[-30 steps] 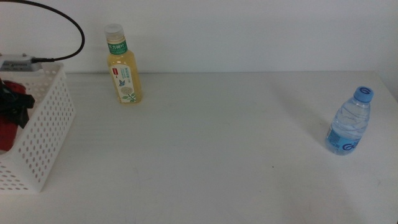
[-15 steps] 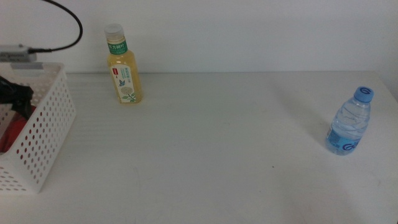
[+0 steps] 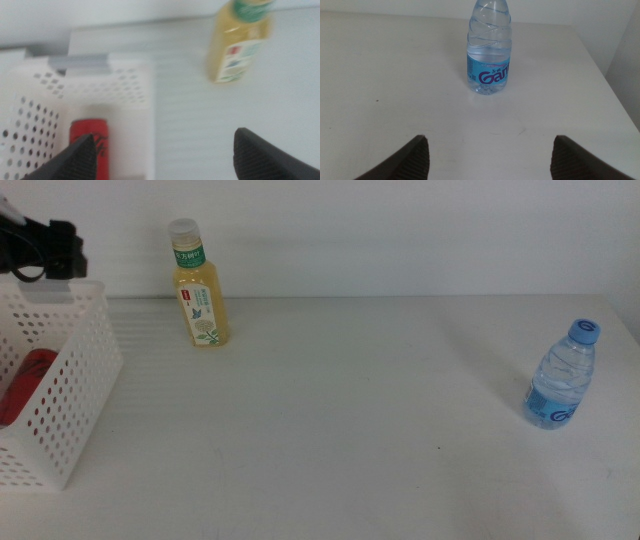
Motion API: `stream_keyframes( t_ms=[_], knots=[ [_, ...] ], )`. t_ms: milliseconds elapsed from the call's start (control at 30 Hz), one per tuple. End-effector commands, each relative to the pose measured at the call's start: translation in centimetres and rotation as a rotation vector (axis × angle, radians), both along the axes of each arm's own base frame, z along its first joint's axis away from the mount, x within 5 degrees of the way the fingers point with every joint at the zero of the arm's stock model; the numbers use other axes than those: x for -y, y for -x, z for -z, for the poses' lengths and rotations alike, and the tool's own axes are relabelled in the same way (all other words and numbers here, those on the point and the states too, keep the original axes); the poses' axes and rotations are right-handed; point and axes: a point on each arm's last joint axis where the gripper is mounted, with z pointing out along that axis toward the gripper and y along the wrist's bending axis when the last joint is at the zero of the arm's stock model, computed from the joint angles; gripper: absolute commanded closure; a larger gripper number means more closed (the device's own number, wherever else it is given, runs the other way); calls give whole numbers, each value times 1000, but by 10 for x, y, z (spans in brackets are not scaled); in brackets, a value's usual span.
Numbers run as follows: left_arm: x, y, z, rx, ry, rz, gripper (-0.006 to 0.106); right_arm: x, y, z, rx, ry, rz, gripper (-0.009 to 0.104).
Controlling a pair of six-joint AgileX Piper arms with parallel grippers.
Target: Use arms to grab the bottles and put them into the dustbin to the left of the table.
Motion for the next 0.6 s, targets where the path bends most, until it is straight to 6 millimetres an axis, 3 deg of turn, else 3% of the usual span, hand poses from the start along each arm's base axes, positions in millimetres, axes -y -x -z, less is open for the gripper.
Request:
stream_keyframes(
  t_ms=[0, 267, 567],
  knots=[
    [15, 23, -34, 194, 16, 29, 10, 1, 0, -11, 111, 7, 6, 32],
    [49, 77, -33, 366, 76, 128, 10, 1, 0, -11, 111, 7, 6, 32],
    [57, 111, 17, 495, 113, 167, 10, 1, 0, -11, 111, 7, 6, 32]
  ],
)
